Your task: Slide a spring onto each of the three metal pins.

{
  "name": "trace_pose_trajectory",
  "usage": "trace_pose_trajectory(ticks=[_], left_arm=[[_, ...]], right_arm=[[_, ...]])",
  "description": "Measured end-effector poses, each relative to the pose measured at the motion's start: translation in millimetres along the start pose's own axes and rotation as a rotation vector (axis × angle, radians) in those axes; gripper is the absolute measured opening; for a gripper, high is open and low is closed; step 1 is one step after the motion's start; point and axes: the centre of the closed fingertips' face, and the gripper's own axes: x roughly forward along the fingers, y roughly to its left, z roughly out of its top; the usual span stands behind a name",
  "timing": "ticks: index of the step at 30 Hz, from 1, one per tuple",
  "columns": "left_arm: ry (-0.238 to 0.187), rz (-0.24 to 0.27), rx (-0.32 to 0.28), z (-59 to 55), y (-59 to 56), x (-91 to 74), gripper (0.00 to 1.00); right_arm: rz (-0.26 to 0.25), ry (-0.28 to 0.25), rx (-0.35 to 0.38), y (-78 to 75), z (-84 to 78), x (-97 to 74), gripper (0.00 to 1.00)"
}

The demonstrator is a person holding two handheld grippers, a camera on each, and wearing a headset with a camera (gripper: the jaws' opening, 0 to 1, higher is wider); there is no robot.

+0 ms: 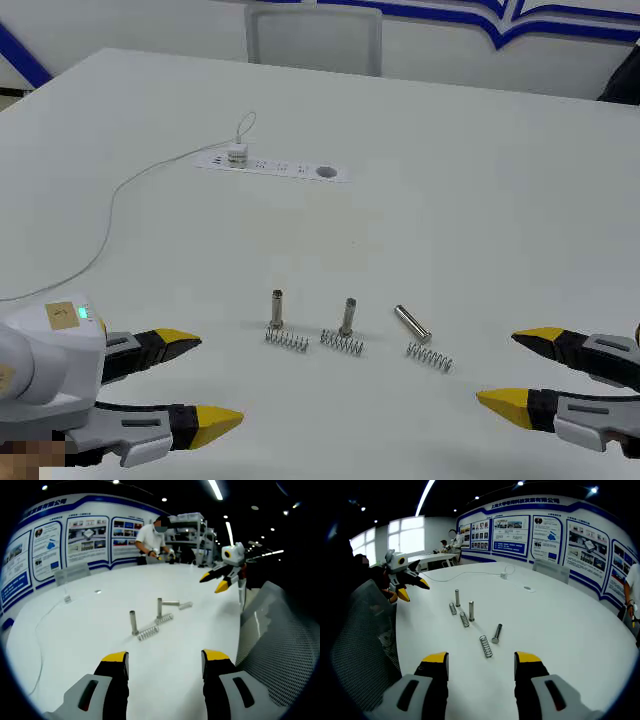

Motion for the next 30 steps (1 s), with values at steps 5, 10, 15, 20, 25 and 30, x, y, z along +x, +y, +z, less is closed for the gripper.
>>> trace_pose_trajectory(ticks=[5, 10, 15, 20, 25, 30], left_arm=[[-0.002, -0.001, 0.0, 0.0, 0.0, 0.0, 0.59], [-0.004, -0.004, 0.001, 0.1, -0.4, 0.1, 0.59], [-0.007, -0.005, 0.003, 1.2, -0.4, 0.7, 0.59], [-0.007, -0.007, 0.003, 1.2, -0.8, 1.9, 0.59], [-0.007, -0.008, 0.003, 1.2, -1.3, 2.4, 0.59], [-0.005, -0.007, 0.003, 1.1, -1.1, 1.9, 0.58]], right_arm=[[-0.005, 0.004, 0.005, 0.0, -1.0, -1.1, 0.54], [-0.01, 0.002, 0.009, -0.7, -0.5, -2.2, 0.54], [-0.017, 0.005, 0.014, -1.6, -0.3, -2.7, 0.53], [-0.019, 0.008, 0.018, -0.8, -0.2, -2.9, 0.53], [-0.023, 0.008, 0.025, -1.8, -0.4, -3.2, 0.52], [-0.027, 0.006, 0.034, -2.9, 1.3, -3.0, 0.51]])
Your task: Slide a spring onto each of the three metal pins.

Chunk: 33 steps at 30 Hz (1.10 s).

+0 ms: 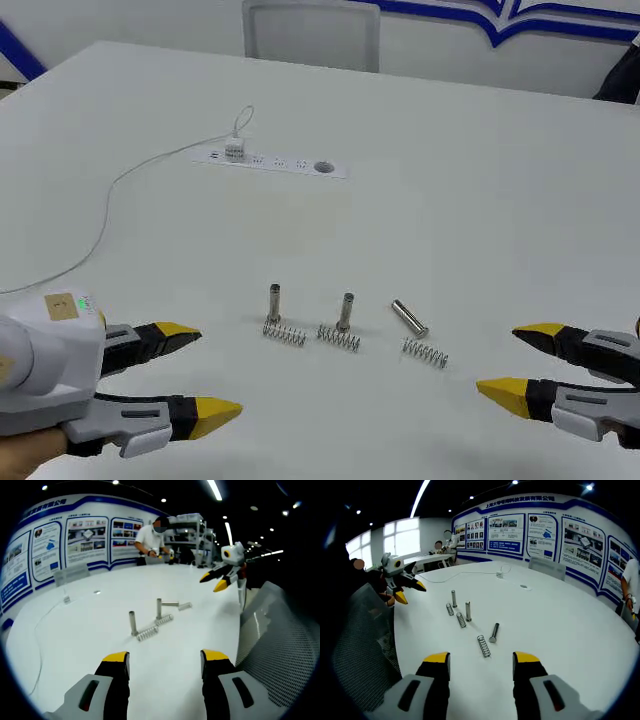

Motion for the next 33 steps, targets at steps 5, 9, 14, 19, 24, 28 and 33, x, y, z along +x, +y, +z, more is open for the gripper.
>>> trace_pose_trajectory(ticks=[5, 9, 14, 19, 24, 28, 33], left_arm=[[-0.001, 0.001, 0.0, 0.5, 0.3, -0.5, 0.58], [0.002, 0.001, -0.001, -0.4, -0.3, -0.6, 0.58], [0.006, 0.001, -0.004, -1.7, -0.8, -0.8, 0.58], [0.009, 0.002, -0.004, -1.4, 0.5, -0.4, 0.57], [0.007, 0.002, -0.004, -0.2, 0.2, 0.2, 0.57], [0.009, 0.002, -0.003, -0.9, -0.3, -0.1, 0.57], [0.011, 0.003, -0.004, -1.6, -0.4, -0.6, 0.56]], right_arm=[[-0.004, 0.001, 0.003, -1.2, 1.0, 0.9, 0.51], [-0.005, 0.006, 0.003, -2.5, 0.8, 1.4, 0.51], [-0.008, 0.011, 0.002, -4.9, 2.3, 2.7, 0.5], [-0.009, 0.018, -0.003, -8.6, 4.5, 6.3, 0.49], [-0.005, 0.029, -0.011, -10.7, 9.0, 10.6, 0.48], [-0.005, 0.033, -0.017, -13.2, 14.4, 14.5, 0.46], [0.0, 0.048, -0.04, -16.9, 23.8, 24.2, 0.44]])
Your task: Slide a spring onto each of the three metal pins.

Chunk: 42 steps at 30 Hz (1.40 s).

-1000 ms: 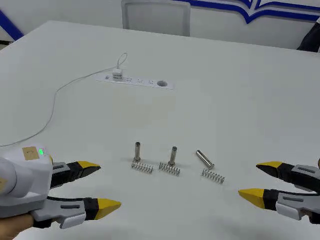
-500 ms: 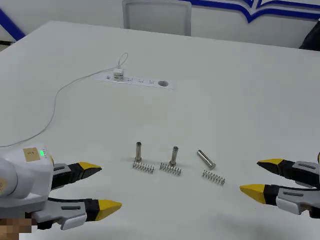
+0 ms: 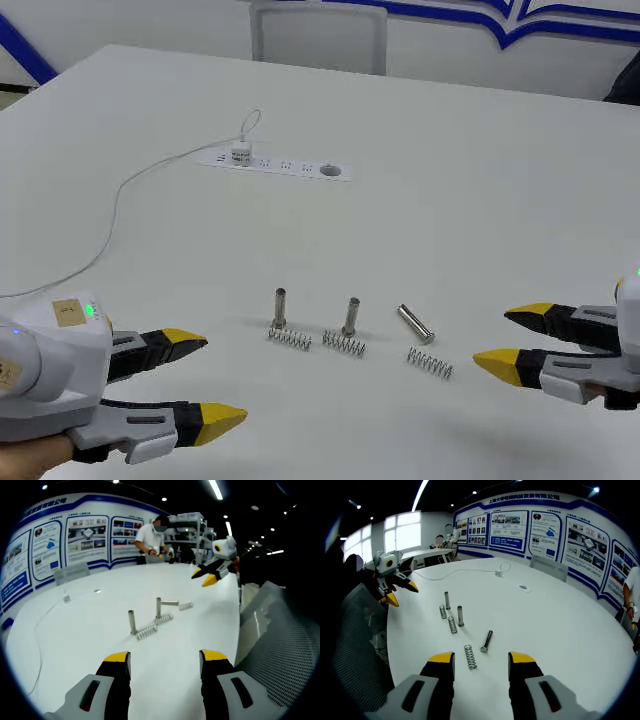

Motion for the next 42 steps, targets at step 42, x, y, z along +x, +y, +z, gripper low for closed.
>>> trace_pose_trajectory(ticks=[42], left_arm=[[-0.007, 0.005, -0.016, -4.5, 0.1, -0.1, 0.53]], right_arm=[[-0.032, 0.279, -0.01, -22.7, 6.9, 98.5, 0.24]])
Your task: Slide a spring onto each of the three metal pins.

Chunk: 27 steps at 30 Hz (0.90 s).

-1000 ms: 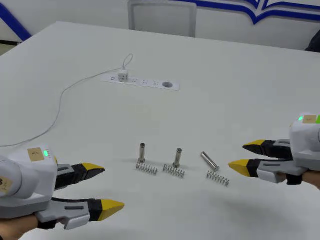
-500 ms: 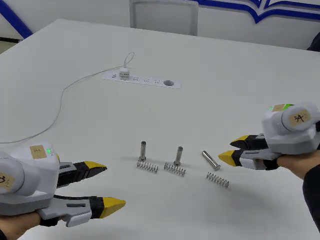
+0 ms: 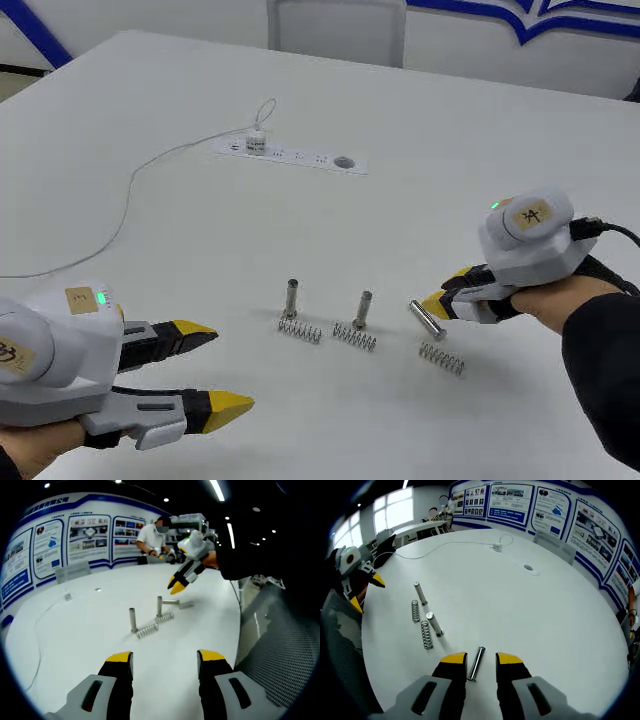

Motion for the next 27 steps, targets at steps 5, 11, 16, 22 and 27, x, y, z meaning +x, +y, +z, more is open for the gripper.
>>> trace_pose_trajectory(ticks=[5, 11, 16, 22, 27], left_arm=[[0.001, 0.0, -0.002, -1.6, 0.5, -0.5, 0.52], [0.004, 0.003, -0.008, -3.3, 1.0, -1.3, 0.52], [0.007, 0.004, -0.011, -5.1, 1.0, -2.2, 0.51], [0.01, 0.008, -0.019, -8.7, 2.6, -3.7, 0.5], [0.01, 0.01, -0.024, -9.9, 3.7, -4.1, 0.5]], right_arm=[[0.0, 0.033, 0.002, -2.8, 1.3, 11.9, 0.2], [0.005, 0.076, 0.031, 2.6, -1.2, 22.5, 0.17], [-0.004, 0.117, 0.062, -2.8, -7.7, 33.4, 0.15], [-0.01, 0.15, 0.091, -4.7, -12.6, 39.6, 0.13], [-0.014, 0.171, 0.112, -5.6, -16.1, 42.5, 0.11]])
